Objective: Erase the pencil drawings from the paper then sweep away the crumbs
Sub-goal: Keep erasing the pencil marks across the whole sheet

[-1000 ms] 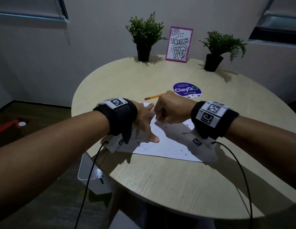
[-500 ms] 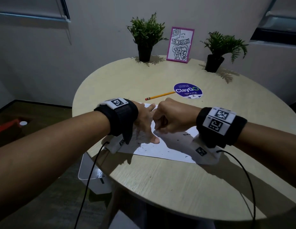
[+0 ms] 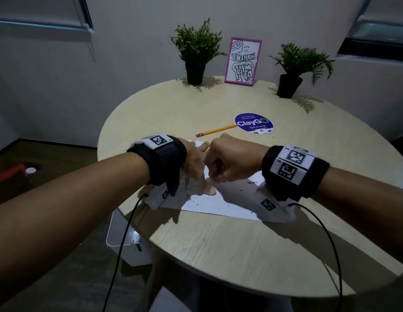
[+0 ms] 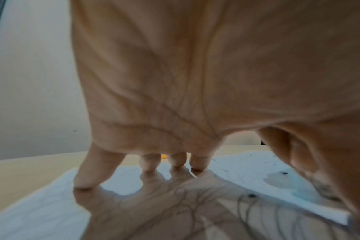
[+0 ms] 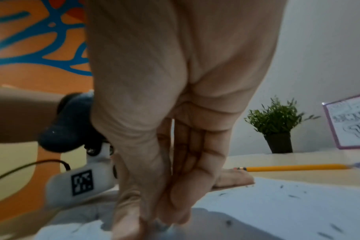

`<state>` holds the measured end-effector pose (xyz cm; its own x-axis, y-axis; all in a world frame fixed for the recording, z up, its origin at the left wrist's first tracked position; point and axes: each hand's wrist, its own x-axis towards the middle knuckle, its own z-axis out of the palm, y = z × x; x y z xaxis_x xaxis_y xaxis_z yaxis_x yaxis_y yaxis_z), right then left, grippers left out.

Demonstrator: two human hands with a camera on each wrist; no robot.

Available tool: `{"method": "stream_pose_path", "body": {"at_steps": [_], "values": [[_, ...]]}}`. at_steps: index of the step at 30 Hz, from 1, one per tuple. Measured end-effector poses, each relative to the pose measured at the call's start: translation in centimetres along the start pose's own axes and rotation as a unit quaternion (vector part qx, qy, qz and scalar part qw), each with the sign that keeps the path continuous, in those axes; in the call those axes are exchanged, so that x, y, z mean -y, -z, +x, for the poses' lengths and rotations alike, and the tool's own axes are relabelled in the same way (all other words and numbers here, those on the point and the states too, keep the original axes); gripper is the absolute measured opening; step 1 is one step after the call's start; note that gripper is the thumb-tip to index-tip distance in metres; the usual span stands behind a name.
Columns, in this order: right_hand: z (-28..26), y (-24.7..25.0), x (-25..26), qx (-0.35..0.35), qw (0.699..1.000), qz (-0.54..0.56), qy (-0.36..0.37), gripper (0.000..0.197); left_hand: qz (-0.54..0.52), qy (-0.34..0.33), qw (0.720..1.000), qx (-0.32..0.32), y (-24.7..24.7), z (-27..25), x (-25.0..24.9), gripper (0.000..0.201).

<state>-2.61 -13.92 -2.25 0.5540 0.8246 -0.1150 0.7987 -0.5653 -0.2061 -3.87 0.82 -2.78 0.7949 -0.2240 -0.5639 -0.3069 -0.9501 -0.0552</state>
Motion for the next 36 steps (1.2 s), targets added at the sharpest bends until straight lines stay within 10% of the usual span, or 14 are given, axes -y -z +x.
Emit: {"method": "stream_pose_path", "body": {"at_steps": [14, 36], "values": [[-3.1, 0.3, -4.3, -0.041, 0.987, -0.003, -0.156, 0.012, -0.005, 0.015, 1.000, 0.002, 0.0, 0.3, 0.4, 0.124], [0.8, 0.2, -2.2, -0.084, 0.988, -0.008, -0.127, 0.009, -0.050, 0.013, 0.997, -0.055, -0.8, -0.2, 1.7, 0.104]]}}
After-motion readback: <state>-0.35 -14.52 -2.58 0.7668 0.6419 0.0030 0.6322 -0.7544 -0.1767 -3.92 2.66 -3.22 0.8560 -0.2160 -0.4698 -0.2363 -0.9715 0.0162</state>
